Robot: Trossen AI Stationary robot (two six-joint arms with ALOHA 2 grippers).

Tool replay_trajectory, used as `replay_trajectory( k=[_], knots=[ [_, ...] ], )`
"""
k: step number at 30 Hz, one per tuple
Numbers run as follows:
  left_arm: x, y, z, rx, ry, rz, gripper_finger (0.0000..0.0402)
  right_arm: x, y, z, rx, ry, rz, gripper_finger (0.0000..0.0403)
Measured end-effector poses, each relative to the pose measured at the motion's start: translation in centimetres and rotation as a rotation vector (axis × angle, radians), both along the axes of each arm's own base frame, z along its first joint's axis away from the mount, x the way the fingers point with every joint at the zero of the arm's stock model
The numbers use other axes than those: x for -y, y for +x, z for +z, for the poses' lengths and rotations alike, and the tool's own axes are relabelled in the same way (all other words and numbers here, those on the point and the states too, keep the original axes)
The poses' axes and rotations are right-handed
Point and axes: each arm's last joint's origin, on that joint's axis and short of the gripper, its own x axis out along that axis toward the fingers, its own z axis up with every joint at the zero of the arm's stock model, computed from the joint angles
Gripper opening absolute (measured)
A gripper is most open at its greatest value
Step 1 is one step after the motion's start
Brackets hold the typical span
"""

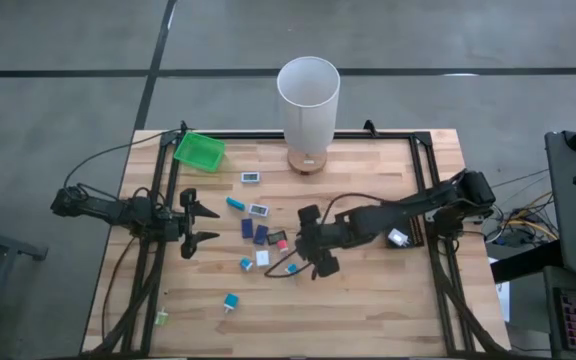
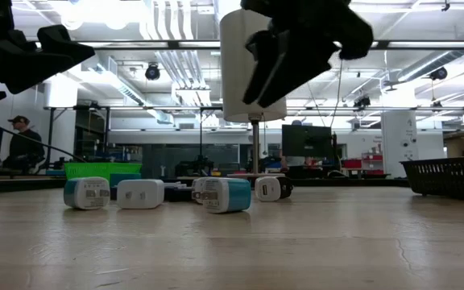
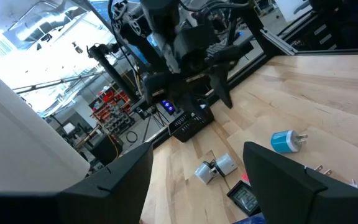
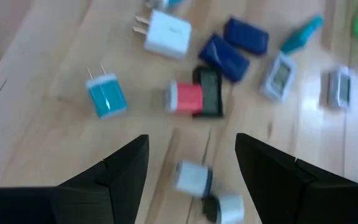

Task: Pick & Place Office items
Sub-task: Put the top right blue charger adapter into the black bin

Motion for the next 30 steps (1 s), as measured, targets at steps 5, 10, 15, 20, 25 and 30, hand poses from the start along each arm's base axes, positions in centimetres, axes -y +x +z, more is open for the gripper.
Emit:
replay_trajectory(
  k=[5,10,15,20,25,30],
  knots=[
    [0.0,0.0,0.0,0.0,0.0,0.0,0.0257,-0.6,0.6,-1.8,-0.043,0.019,0.048,0.0235],
    [0.0,0.0,0.0,0.0,0.0,0.0,0.0257,-1.5,1.3,-3.3,-0.049,0.017,0.106,0.0235],
    [0.0,0.0,0.0,0.0,0.0,0.0,0.0257,-2.7,1.6,-3.4,-0.003,0.006,0.176,0.0235],
    [0.0,0.0,0.0,0.0,0.0,0.0,0.0257,-3.2,1.9,-4.5,-0.017,0.003,0.232,0.0235],
    [0.0,0.0,0.0,0.001,0.0,0.0,0.0257,-3.3,2.7,-6.3,-0.024,0.002,0.235,0.0235],
    [0.0,0.0,0.0,0.0,0.0,0.0,0.0257,-3.4,3.0,-7.2,-0.026,-0.001,0.24,0.0235]
  ],
)
